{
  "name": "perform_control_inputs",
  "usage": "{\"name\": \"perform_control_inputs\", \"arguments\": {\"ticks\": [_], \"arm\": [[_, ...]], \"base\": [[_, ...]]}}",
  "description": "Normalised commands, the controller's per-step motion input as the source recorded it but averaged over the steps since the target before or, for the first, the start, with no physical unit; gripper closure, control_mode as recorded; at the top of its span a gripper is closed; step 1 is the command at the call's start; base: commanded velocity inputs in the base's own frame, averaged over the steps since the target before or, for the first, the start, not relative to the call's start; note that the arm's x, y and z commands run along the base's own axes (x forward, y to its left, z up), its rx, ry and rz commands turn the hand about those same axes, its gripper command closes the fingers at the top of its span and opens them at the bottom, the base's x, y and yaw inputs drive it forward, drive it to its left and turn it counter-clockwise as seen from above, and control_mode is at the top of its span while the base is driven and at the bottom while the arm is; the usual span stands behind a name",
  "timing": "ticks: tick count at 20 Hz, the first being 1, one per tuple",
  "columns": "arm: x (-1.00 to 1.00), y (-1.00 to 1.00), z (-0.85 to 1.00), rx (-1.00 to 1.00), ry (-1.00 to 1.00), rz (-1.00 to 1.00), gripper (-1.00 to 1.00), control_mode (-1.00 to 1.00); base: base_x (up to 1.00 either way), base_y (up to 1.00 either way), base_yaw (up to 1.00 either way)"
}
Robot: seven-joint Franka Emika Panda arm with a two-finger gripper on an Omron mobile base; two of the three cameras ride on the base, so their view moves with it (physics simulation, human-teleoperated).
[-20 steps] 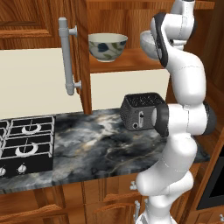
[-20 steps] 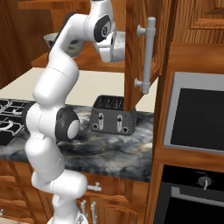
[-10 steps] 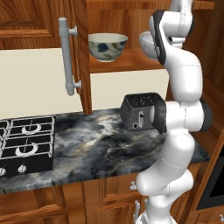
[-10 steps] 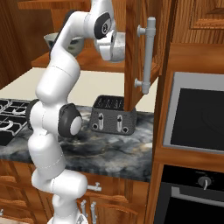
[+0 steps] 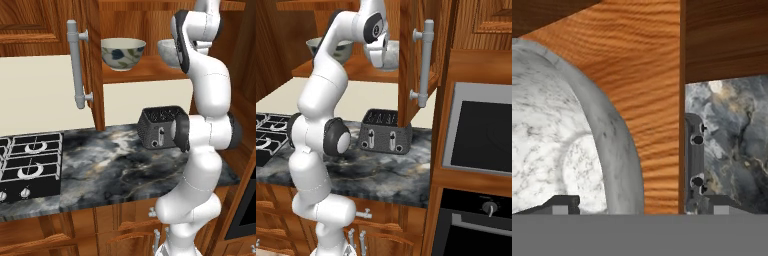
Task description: Open the cabinet. Pick the bowls from the counter and place them in the cabinet. Then close the cabinet.
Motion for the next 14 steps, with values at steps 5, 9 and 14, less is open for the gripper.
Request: {"name": "perform_control_inputs", "arguments": {"ticks": [5, 9, 14], "arm": [[-0.17, 0.00, 0.02, 0.00, -0.19, 0.00, -1.00, -1.00], [-0.52, 0.00, 0.00, 0.03, -0.23, 0.03, -1.00, -1.00], [-0.79, 0.00, 0.00, 0.05, -0.18, 0.01, -1.00, -1.00]], "base": [[0.00, 0.00, 0.00], [0.00, 0.00, 0.00], [0.00, 0.00, 0.00]]}}
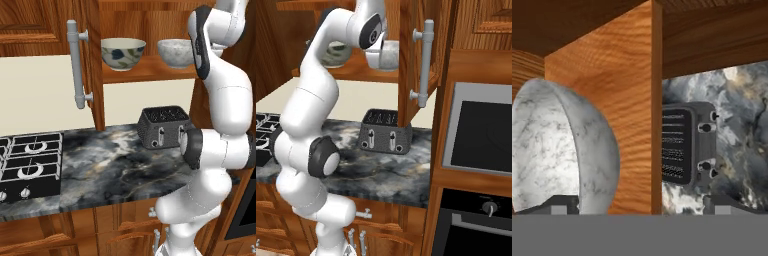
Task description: Open the cabinet. Pick the bowls from the counter and place them in the cabinet. Then close the cabinet.
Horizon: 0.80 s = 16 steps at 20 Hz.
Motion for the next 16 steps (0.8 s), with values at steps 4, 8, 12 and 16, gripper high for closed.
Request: {"name": "perform_control_inputs", "arguments": {"ticks": [4, 8, 12, 16], "arm": [[-1.00, 0.01, 0.00, 0.00, -0.20, 0.00, -1.00, -1.00], [-1.00, 0.18, 0.00, 0.00, -0.25, 0.00, -1.00, -1.00], [-1.00, 0.39, -0.02, -0.09, -0.24, 0.00, -1.00, -1.00], [-1.00, 0.30, 0.00, -0.10, -0.06, 0.00, -1.00, -1.00]], "base": [[0.00, 0.00, 0.00], [0.00, 0.00, 0.00], [0.00, 0.00, 0.00], [0.00, 0.00, 0.00]]}}
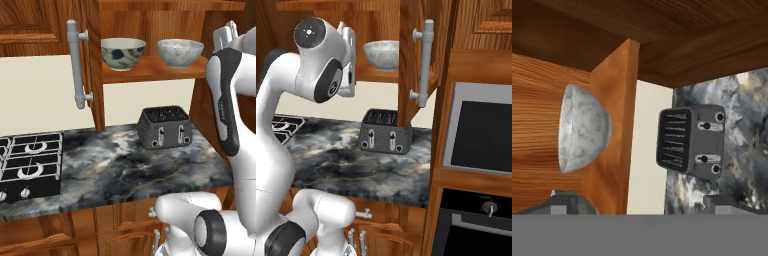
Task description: Open the cabinet. Pick the bowls from the counter and place them in the cabinet. Then close the cabinet.
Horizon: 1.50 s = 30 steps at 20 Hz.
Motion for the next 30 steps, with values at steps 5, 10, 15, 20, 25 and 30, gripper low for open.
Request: {"name": "perform_control_inputs", "arguments": {"ticks": [5, 10, 15, 20, 25, 30], "arm": [[-1.00, 0.02, 0.05, -0.07, 0.01, 0.00, -1.00, -1.00], [-1.00, -0.02, 0.13, -0.04, 0.06, 0.00, -1.00, -1.00], [-1.00, -0.15, 0.03, -0.02, 0.10, 0.09, -1.00, -1.00], [-0.89, -0.18, 0.01, 0.00, 0.00, 0.03, -1.00, -1.00], [-0.55, -0.08, 0.08, 0.00, -0.12, 0.06, -1.00, -1.00], [-0.11, -0.29, 0.03, 0.00, -0.24, 0.09, -1.00, -1.00]], "base": [[0.00, 0.00, 0.00], [0.00, 0.00, 0.00], [0.00, 0.00, 0.00], [0.00, 0.00, 0.00], [0.00, 0.00, 0.00], [0.00, 0.00, 0.00]]}}
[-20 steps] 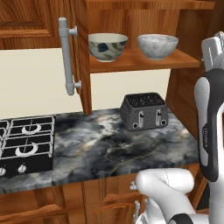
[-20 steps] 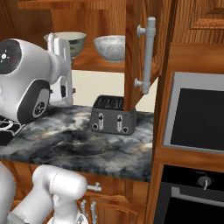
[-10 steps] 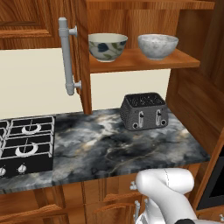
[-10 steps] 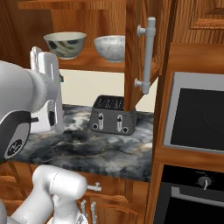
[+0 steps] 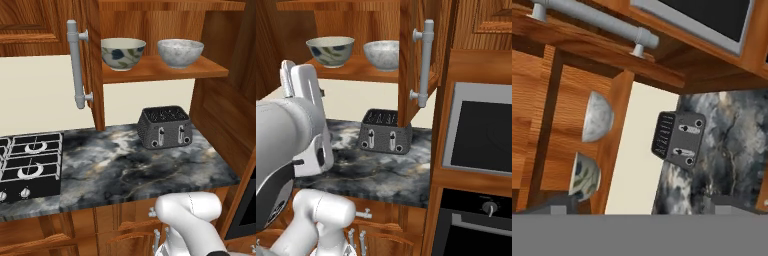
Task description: Open the cabinet. Pick the bowls from the counter and place them in the cabinet. Then close the cabinet.
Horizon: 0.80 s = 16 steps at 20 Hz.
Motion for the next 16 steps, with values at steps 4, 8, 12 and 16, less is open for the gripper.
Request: {"name": "perform_control_inputs", "arguments": {"ticks": [4, 8, 12, 16], "arm": [[0.11, -0.40, 0.00, 0.02, -0.27, 0.11, -1.00, -1.00], [0.03, -0.46, -0.06, 0.02, -0.24, 0.11, -1.00, -1.00], [0.17, -0.42, -0.08, 0.01, -0.25, 0.10, -1.00, -1.00], [0.40, -0.39, -0.06, 0.01, -0.25, 0.10, -1.00, -1.00]], "base": [[0.00, 0.00, 0.00], [0.00, 0.00, 0.00], [0.00, 0.00, 0.00], [0.00, 0.00, 0.00]]}}
